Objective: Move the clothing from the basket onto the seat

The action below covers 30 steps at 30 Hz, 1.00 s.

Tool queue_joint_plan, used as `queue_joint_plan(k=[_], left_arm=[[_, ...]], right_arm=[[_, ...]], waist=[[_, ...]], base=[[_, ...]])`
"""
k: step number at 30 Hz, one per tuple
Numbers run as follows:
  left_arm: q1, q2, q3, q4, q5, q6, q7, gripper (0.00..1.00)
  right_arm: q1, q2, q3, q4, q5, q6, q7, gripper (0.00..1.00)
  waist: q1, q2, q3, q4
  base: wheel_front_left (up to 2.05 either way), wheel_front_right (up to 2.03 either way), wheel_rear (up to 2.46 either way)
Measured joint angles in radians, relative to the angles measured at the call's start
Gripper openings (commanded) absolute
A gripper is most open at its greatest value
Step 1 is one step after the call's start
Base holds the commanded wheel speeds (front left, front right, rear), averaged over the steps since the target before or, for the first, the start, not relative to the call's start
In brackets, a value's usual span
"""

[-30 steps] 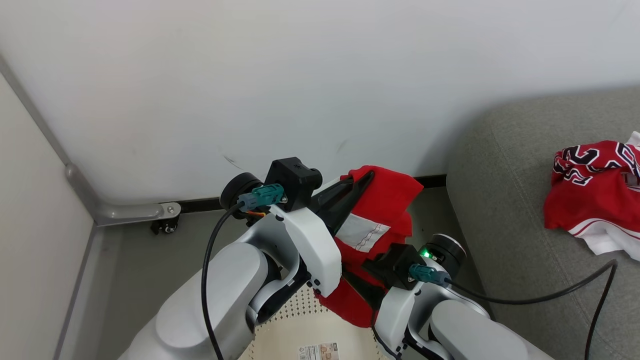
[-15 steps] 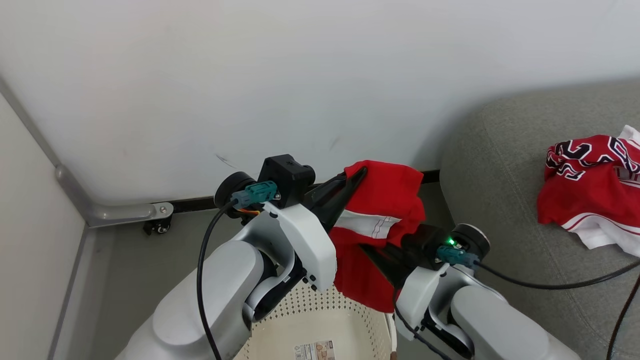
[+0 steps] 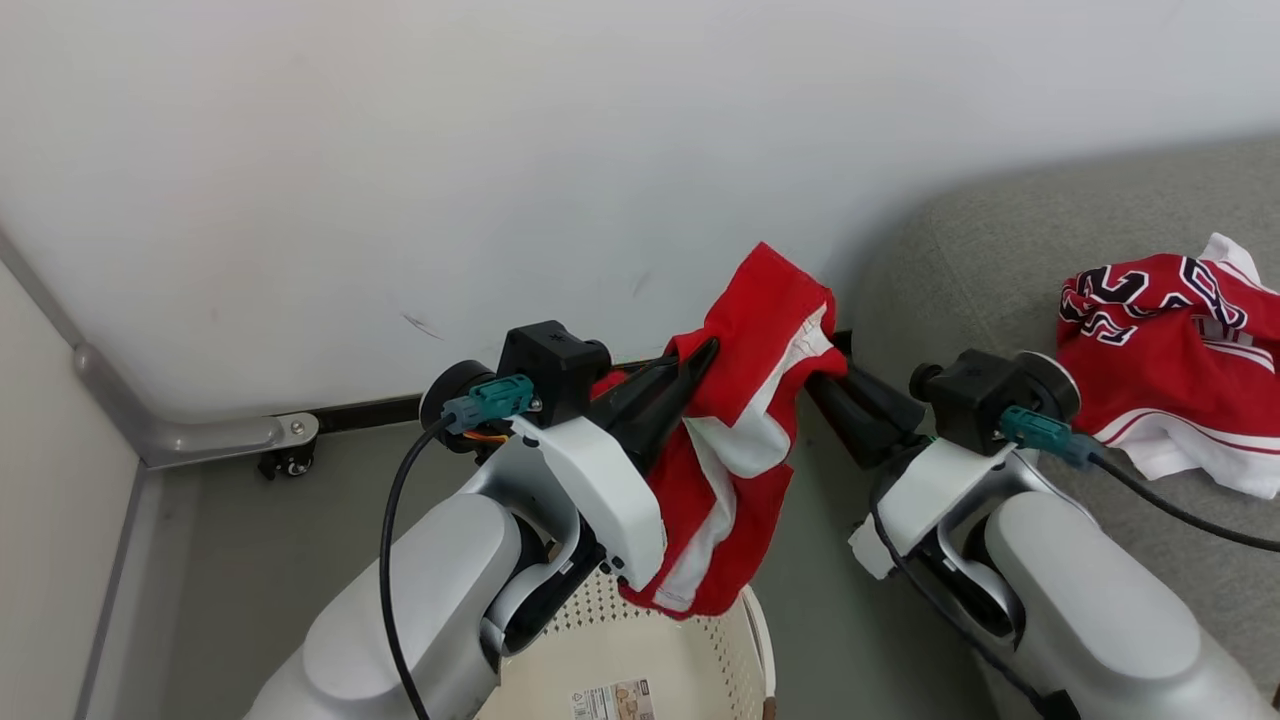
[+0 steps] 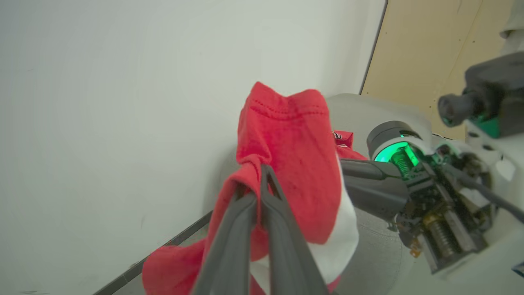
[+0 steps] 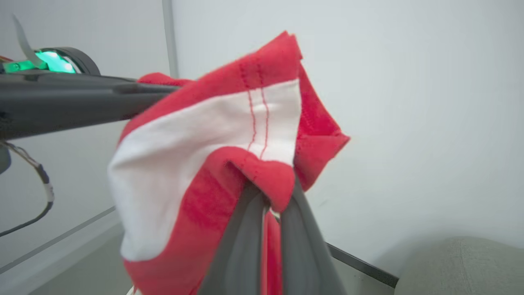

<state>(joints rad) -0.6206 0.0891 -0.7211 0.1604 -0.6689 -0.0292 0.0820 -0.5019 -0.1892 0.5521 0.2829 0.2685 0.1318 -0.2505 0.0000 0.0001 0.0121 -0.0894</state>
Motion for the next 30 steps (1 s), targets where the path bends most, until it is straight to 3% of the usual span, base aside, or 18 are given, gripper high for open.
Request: queue_joint_plan(k=[1,2,30], left_arm=[[0.000,0.000,0.000,0.000,-0.001,0.000,-0.005,0.94],[0.000,-0.001,0.000,0.000,-0.002,0.000,-0.005,1.00],[0.039,-0.016,-0.067,-0.016,-0.004,-0.028,-0.041,1.00]], right_arm=[[0.000,-0.004,-0.010,-0.012,-0.004,0.000,0.000,0.00],[0.000,-0.007,-0.021,-0.022,-0.006,0.000,0.000,0.00],[0.134,-0.137,-0.325,-0.158,-0.086,0.000,0.000,0.00]], waist=[[0.0000,0.0000,0.000,-0.003],[0.0000,0.0000,0.001,-0.006],[0.0000,0.0000,0.012,-0.120]], base=[[0.00,0.00,0.00],[0.00,0.00,0.00],[0.00,0.00,0.00]])
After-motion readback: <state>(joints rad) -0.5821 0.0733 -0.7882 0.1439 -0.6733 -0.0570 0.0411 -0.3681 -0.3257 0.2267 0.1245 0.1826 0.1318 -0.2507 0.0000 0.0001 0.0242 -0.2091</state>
